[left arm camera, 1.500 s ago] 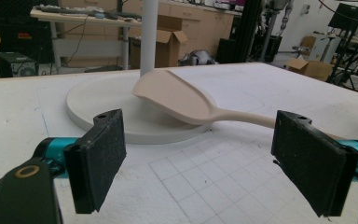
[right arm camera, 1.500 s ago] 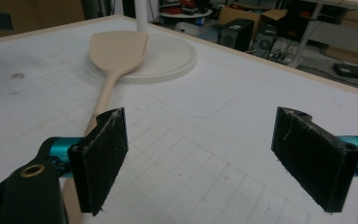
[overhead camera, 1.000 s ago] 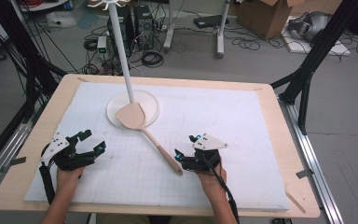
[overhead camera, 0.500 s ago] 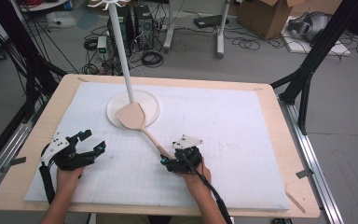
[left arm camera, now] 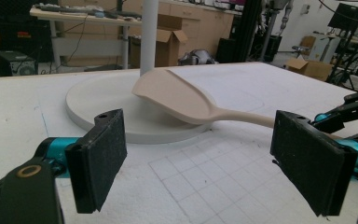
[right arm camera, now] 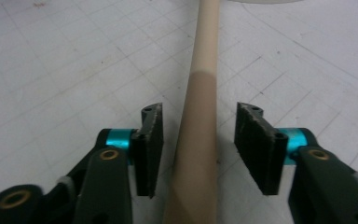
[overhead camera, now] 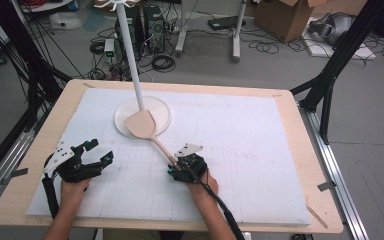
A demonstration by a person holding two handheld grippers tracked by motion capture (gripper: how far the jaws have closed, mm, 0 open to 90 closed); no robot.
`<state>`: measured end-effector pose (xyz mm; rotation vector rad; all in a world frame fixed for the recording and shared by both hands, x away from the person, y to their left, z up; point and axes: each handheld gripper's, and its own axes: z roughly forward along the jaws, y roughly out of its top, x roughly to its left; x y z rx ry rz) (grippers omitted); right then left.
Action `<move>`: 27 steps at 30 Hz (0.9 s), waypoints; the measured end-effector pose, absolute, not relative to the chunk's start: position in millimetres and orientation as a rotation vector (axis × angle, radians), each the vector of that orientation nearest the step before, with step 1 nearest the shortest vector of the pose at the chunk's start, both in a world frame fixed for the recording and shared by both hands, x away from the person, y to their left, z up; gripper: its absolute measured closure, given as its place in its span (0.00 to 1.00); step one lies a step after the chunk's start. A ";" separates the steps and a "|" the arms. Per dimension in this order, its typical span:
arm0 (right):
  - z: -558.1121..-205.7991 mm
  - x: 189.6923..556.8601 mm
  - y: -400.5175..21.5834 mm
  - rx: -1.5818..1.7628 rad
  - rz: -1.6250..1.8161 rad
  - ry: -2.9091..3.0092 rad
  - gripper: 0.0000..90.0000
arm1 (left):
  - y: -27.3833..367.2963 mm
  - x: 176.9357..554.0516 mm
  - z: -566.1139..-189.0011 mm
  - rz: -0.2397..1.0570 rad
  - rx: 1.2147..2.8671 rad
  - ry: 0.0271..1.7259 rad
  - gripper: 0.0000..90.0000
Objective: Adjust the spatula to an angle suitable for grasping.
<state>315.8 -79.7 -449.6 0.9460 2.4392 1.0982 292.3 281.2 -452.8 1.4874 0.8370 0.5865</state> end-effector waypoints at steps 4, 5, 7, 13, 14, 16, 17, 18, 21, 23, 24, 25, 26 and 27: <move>-448.2 316.3 -78.2 0.960 1.093 2.447 0.78 | 281.2 292.2 -452.7 0.587 1.489 0.838 0.21; -446.2 316.4 -75.5 1.004 1.069 2.449 0.79 | 281.1 292.2 -452.8 0.588 1.488 0.838 0.21; -445.2 317.3 -75.0 1.024 1.058 2.456 0.80 | 281.1 292.2 -452.8 0.588 1.489 0.839 0.21; -445.5 319.6 -81.1 0.981 1.091 2.452 0.81 | 281.1 292.2 -452.8 0.587 1.488 0.837 0.21; -445.5 319.6 -81.1 0.981 1.091 2.452 0.81 | 281.1 292.3 -452.9 0.587 1.487 0.837 0.21; -443.2 321.1 -86.5 0.974 1.147 2.453 0.81 | 281.3 292.2 -452.8 0.585 1.489 0.838 0.21; -438.9 322.5 -93.0 0.958 1.205 2.451 0.81 | 281.5 292.2 -452.7 0.585 1.490 0.838 0.21; -438.9 322.5 -93.0 0.958 1.205 2.451 0.81 | 281.5 292.2 -452.8 0.585 1.489 0.839 0.21; -437.4 325.1 -101.5 0.955 1.254 2.464 0.82 | 281.6 292.1 -452.8 0.584 1.487 0.840 0.21; -437.3 325.4 -103.2 0.958 1.272 2.469 0.82 | 281.6 292.1 -452.8 0.584 1.487 0.839 0.21; -436.6 325.0 -106.6 0.959 1.301 2.484 0.82 | 281.5 292.1 -452.8 0.584 1.487 0.840 0.21; -436.9 325.1 -107.6 0.948 1.316 2.488 0.82 | 281.5 292.1 -452.8 0.584 1.486 0.840 0.21; -436.9 325.1 -107.6 0.948 1.316 2.488 0.82 | 281.7 292.1 -452.8 0.583 1.486 0.839 0.21; -437.5 324.0 -109.8 0.938 1.351 2.493 0.82 | 281.7 292.1 -452.9 0.583 1.486 0.840 0.21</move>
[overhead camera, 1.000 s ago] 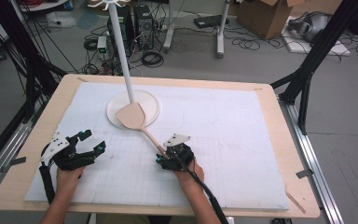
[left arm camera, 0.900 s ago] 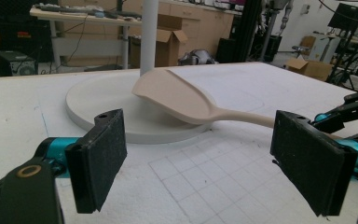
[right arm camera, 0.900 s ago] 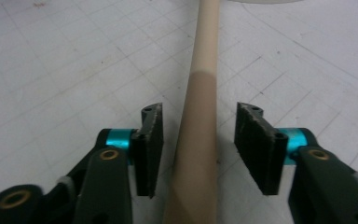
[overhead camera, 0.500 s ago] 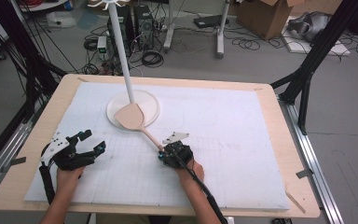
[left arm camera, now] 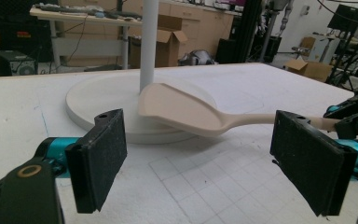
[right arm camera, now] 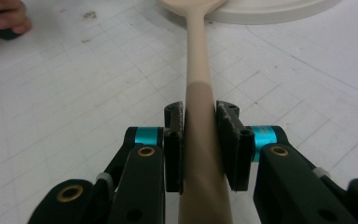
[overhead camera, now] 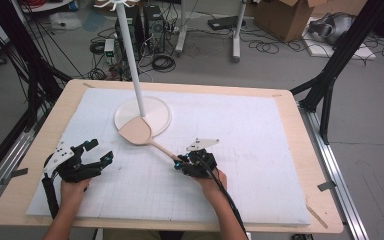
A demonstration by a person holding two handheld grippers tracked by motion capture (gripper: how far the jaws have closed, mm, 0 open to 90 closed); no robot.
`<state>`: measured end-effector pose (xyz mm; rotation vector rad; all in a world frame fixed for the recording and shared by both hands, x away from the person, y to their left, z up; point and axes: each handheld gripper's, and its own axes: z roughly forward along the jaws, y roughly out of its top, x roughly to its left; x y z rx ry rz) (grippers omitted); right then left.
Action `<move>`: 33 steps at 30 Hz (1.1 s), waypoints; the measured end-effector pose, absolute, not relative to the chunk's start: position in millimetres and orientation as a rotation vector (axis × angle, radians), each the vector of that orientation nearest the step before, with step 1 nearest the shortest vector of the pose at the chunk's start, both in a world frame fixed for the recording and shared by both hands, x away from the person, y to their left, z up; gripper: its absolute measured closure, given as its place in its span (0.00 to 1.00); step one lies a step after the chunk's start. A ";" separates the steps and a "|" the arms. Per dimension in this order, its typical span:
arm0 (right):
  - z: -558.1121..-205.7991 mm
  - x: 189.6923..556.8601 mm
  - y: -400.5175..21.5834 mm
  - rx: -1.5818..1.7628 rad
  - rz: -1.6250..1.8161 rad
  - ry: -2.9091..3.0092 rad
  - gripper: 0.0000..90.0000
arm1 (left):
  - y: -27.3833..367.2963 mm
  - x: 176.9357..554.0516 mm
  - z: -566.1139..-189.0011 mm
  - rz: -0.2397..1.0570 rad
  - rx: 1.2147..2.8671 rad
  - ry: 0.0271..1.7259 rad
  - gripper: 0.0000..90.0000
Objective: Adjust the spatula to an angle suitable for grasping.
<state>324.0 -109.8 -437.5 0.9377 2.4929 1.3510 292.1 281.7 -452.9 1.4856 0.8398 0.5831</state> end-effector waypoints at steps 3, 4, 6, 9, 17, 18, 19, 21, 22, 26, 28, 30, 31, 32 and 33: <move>-437.1 322.7 -112.1 0.913 1.379 2.502 0.82 | 281.9 292.0 -452.9 0.581 1.485 0.839 0.21; -437.0 322.9 -113.4 0.894 1.394 2.515 0.82 | 281.8 292.0 -452.9 0.580 1.483 0.840 0.21; -437.1 322.2 -115.0 0.868 1.411 2.532 0.82 | 281.8 292.0 -453.0 0.581 1.480 0.839 0.21; -437.3 321.4 -117.4 0.818 1.417 2.568 0.82 | 281.7 292.1 -453.0 0.580 1.477 0.841 0.21; -441.8 321.6 -117.8 0.735 1.302 2.612 0.81 | 281.9 292.0 -453.0 0.583 1.475 0.842 0.21; -443.1 321.5 -115.6 0.675 1.247 2.633 0.81 | 282.0 292.0 -453.0 0.583 1.476 0.842 0.21; -443.1 321.5 -115.6 0.675 1.247 2.633 0.81 | 281.9 292.0 -453.0 0.583 1.476 0.842 0.21; -446.9 322.2 -114.4 0.660 1.201 2.661 0.81 | 282.0 292.0 -453.0 0.583 1.476 0.843 0.21; -446.9 322.2 -114.4 0.660 1.201 2.661 0.81 | 282.1 292.0 -453.1 0.583 1.475 0.842 0.21; -448.1 323.6 -115.1 0.667 1.228 2.660 0.68 | 282.1 292.0 -453.0 0.583 1.476 0.843 0.21; -447.9 323.7 -114.8 0.697 1.235 2.642 0.63 | 282.2 292.1 -453.0 0.583 1.477 0.842 0.21; -446.2 323.3 -113.6 0.723 1.242 2.608 0.49 | 282.1 292.1 -453.0 0.583 1.476 0.843 0.21; -445.3 323.3 -112.7 0.739 1.235 2.590 0.45 | 282.2 292.1 -453.0 0.583 1.476 0.843 0.21; -445.3 323.3 -112.7 0.739 1.235 2.590 0.45 | 282.0 292.1 -453.0 0.583 1.475 0.844 0.21; -442.7 324.7 -110.3 0.765 1.240 2.565 0.41 | 282.0 292.0 -453.0 0.582 1.476 0.844 0.21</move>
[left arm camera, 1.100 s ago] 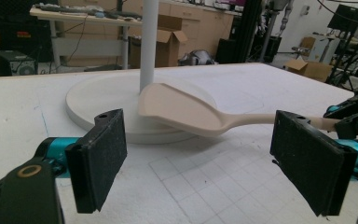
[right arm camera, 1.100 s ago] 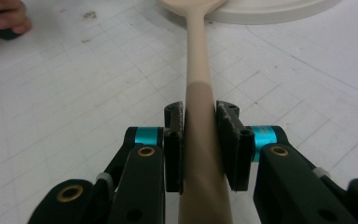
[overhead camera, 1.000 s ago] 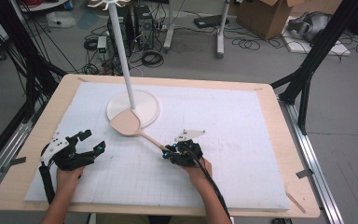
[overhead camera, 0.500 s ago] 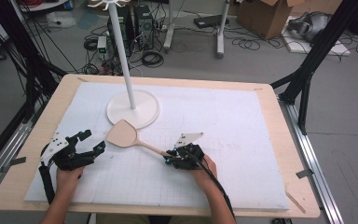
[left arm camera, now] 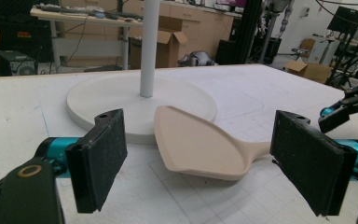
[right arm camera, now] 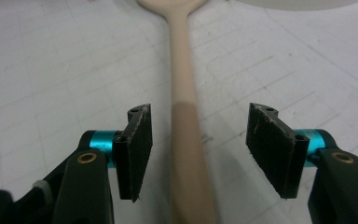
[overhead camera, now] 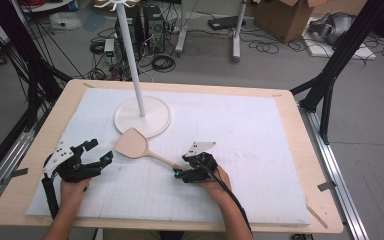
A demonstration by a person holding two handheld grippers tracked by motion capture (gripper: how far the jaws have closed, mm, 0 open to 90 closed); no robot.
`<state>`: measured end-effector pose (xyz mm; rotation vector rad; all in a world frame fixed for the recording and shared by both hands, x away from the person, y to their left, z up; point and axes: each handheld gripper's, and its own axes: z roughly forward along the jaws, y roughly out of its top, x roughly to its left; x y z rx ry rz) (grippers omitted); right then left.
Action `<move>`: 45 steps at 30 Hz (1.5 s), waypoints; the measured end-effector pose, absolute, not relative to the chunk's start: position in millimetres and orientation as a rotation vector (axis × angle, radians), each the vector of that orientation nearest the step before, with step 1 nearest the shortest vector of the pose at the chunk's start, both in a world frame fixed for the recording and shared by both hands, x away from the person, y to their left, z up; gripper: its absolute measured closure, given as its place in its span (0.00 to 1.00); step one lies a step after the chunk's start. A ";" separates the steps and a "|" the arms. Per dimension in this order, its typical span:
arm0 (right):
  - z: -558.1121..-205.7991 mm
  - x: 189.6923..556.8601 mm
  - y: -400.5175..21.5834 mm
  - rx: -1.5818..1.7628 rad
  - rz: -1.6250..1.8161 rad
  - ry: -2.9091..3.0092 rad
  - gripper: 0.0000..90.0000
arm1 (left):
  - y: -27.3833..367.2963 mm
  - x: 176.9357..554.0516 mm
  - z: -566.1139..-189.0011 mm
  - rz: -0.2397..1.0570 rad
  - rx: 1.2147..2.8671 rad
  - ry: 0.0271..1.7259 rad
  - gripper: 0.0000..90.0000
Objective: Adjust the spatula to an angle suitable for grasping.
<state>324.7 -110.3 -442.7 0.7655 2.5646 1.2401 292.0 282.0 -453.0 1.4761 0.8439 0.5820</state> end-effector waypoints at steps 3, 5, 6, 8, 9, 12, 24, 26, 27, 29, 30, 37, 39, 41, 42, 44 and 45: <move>-440.2 329.6 -103.9 0.774 1.245 2.547 0.36 | 282.2 292.1 -453.0 0.583 1.476 0.843 0.21; -437.8 333.7 -97.9 0.777 1.262 2.570 0.35 | 282.2 292.1 -453.0 0.583 1.476 0.844 0.21; -437.8 333.7 -97.9 0.777 1.262 2.570 0.35 | 282.1 292.2 -453.1 0.582 1.474 0.844 0.21; -430.6 336.6 -85.8 0.686 1.260 2.589 0.38 | 282.2 292.2 -453.0 0.581 1.474 0.844 0.21; -428.2 337.2 -81.0 0.667 1.245 2.594 0.38 | 282.1 292.3 -453.1 0.582 1.473 0.845 0.21; -426.4 342.9 -67.7 0.643 1.195 2.624 0.38 | 282.3 292.2 -453.0 0.581 1.474 0.844 0.21; -439.5 360.9 -43.2 0.607 1.073 2.696 0.65 | 282.4 292.3 -453.1 0.579 1.472 0.844 0.21; -440.2 362.5 -40.8 0.575 1.069 2.721 0.78 | 282.5 292.1 -453.0 0.576 1.474 0.846 0.21; -439.7 363.1 -39.9 0.574 1.071 2.734 0.84 | 282.7 292.3 -453.1 0.578 1.474 0.844 0.21; -438.4 363.4 -38.5 0.571 1.052 2.740 0.85 | 282.7 292.3 -453.1 0.578 1.474 0.844 0.21; -438.0 363.9 -38.3 0.602 1.049 2.738 0.87 | 282.6 292.3 -453.1 0.579 1.473 0.844 0.21; -437.3 364.7 -39.5 0.557 1.048 2.749 0.88 | 282.4 292.2 -453.2 0.577 1.467 0.847 0.21; -437.1 364.7 -39.9 0.555 1.050 2.755 0.88 | 282.9 292.2 -453.1 0.574 1.471 0.847 0.21; -436.4 364.6 -40.8 0.535 1.059 2.771 0.88 | 283.1 292.4 -453.2 0.573 1.467 0.846 0.21; -436.2 364.7 -41.3 0.523 1.068 2.776 0.88 | 283.4 292.5 -453.1 0.575 1.469 0.845 0.21; -434.2 364.8 -43.2 0.535 1.087 2.777 0.88 | 283.6 292.3 -453.2 0.572 1.465 0.847 0.21; -433.1 365.5 -45.3 0.527 1.106 2.784 0.88 | 283.6 292.3 -453.2 0.572 1.462 0.847 0.21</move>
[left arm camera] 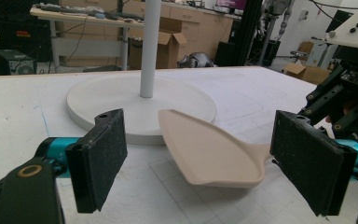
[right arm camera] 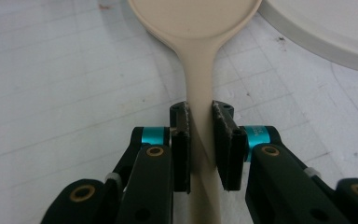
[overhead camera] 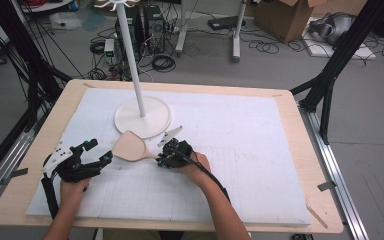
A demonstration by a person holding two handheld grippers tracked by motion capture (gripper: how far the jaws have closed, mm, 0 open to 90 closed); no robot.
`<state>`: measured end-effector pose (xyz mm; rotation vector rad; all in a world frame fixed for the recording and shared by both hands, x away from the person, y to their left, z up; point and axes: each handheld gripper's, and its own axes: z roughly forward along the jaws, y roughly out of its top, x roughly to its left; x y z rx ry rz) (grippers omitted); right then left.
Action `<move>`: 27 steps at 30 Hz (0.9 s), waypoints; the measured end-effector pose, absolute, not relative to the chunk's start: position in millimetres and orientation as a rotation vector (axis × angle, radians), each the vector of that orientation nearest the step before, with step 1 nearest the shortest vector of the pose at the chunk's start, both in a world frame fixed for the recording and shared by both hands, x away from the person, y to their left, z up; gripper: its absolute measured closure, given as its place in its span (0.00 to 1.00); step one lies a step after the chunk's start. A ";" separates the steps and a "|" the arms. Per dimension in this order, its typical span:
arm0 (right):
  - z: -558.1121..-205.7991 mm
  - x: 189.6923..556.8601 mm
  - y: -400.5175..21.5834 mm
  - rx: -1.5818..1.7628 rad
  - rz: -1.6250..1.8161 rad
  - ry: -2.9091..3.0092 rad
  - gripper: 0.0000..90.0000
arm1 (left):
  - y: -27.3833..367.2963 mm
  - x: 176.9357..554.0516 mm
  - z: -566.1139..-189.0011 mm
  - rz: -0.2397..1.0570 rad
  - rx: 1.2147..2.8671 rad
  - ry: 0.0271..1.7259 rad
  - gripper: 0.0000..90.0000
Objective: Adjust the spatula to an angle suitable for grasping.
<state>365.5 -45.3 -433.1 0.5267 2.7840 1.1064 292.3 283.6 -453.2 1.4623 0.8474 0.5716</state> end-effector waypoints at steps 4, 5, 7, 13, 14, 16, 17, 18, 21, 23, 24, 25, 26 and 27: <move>-428.9 365.3 -51.5 0.480 1.142 2.799 0.87 | 284.4 292.2 -453.4 0.567 1.459 0.846 0.21; -426.0 363.2 -54.8 0.438 1.157 2.815 0.87 | 284.8 292.2 -453.4 0.565 1.458 0.845 0.21; -424.4 362.0 -56.1 0.412 1.157 2.817 0.87 | 285.2 292.3 -453.5 0.565 1.453 0.845 0.20; -421.7 356.2 -63.9 0.265 1.125 2.875 0.87 | 285.9 291.8 -453.6 0.561 1.444 0.845 0.20; -421.7 356.2 -63.9 0.265 1.125 2.875 0.87 | 285.9 291.8 -453.7 0.558 1.442 0.846 0.20; -423.2 354.6 -64.4 0.221 1.116 2.900 0.87 | 286.1 291.7 -453.7 0.558 1.441 0.844 0.20; -423.2 354.6 -64.4 0.221 1.116 2.900 0.87 | 286.3 291.8 -453.7 0.562 1.443 0.843 0.20; -423.3 354.1 -64.4 0.202 1.122 2.909 0.87 | 286.1 291.7 -453.7 0.559 1.441 0.844 0.20; -422.6 352.2 -63.3 0.127 1.154 2.922 0.87 | 286.5 291.8 -453.8 0.561 1.442 0.842 0.20; -422.8 350.7 -62.4 0.083 1.150 2.932 0.87 | 286.5 291.8 -453.8 0.561 1.442 0.841 0.20; -424.7 349.8 -61.1 0.042 1.140 2.949 0.87 | 286.5 291.8 -453.8 0.561 1.442 0.841 0.20; -425.5 349.1 -60.4 0.023 1.132 2.956 0.87 | 286.6 291.7 -453.7 0.560 1.442 0.840 0.20; -426.1 348.0 -59.8 0.010 1.120 2.972 0.87 | 286.5 291.7 -453.8 0.561 1.441 0.840 0.20; -426.1 348.0 -59.8 0.010 1.120 2.972 0.87 | 286.4 291.7 -453.8 0.561 1.441 0.840 0.20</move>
